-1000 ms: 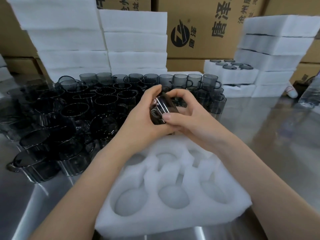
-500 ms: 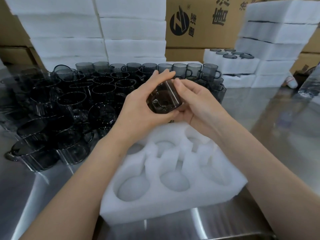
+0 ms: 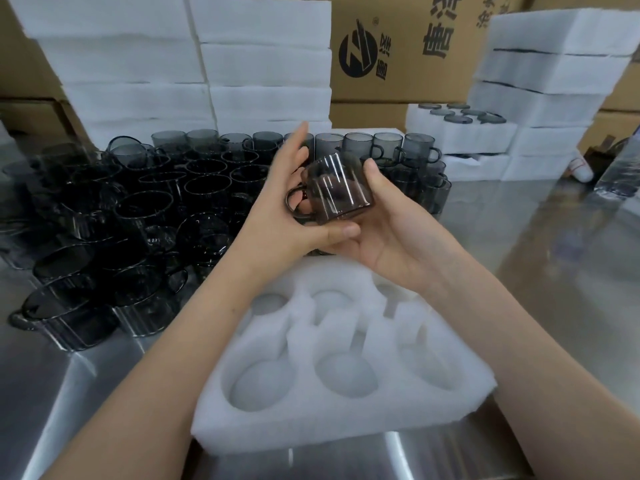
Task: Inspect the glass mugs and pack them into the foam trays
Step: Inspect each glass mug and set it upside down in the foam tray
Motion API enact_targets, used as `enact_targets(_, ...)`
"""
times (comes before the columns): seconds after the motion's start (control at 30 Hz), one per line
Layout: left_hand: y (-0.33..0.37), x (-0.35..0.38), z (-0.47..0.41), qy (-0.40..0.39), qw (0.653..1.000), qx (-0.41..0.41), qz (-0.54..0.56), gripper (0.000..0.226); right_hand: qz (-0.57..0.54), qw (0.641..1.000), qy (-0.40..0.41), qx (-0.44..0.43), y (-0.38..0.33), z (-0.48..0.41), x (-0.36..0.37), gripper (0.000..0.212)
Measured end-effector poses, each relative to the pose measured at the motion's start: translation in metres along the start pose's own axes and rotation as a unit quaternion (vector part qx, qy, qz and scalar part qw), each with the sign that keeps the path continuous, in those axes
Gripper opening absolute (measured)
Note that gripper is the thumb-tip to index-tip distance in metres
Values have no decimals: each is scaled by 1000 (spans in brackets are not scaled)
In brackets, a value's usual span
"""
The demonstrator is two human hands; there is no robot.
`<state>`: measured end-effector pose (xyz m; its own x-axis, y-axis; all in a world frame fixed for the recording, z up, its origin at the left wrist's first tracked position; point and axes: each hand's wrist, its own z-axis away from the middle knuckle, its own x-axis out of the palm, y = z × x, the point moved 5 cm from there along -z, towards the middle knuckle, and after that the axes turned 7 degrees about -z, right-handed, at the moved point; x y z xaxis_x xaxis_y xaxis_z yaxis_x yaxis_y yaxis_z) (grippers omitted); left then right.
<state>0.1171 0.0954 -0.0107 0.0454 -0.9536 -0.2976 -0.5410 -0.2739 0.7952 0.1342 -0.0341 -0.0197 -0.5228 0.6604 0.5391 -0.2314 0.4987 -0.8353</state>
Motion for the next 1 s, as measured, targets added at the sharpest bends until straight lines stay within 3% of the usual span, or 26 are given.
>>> enact_targets(0.1,4,-7,1,52,998,9,-19,105,51,996,25,-70,-7,2,-4,49)
enact_targets(0.3,26,0,7,86,954,121,-260,73,115,977,64,-170,-13,5,-5,45)
enact_targets(0.43,27,0,7,96,958,118,-241,62,106,974,85,-184,-15,5,-6,50)
enact_targets(0.6,22,1,7,60,976,119,-175,50,33,979,112,-165,-16,4,-14,32)
enact_targets(0.7,21,2,7,43,983,125,-128,47,-4,987,94,-133,-13,1,-13,37)
enact_targets(0.87,14,0,5,35,990,90,-100,54,-13,999,9,-37,-4,0,0,71)
enact_targets(1.0,9,3,3,2,992,67,-108,91,62,992,36,-101,-10,4,0,68)
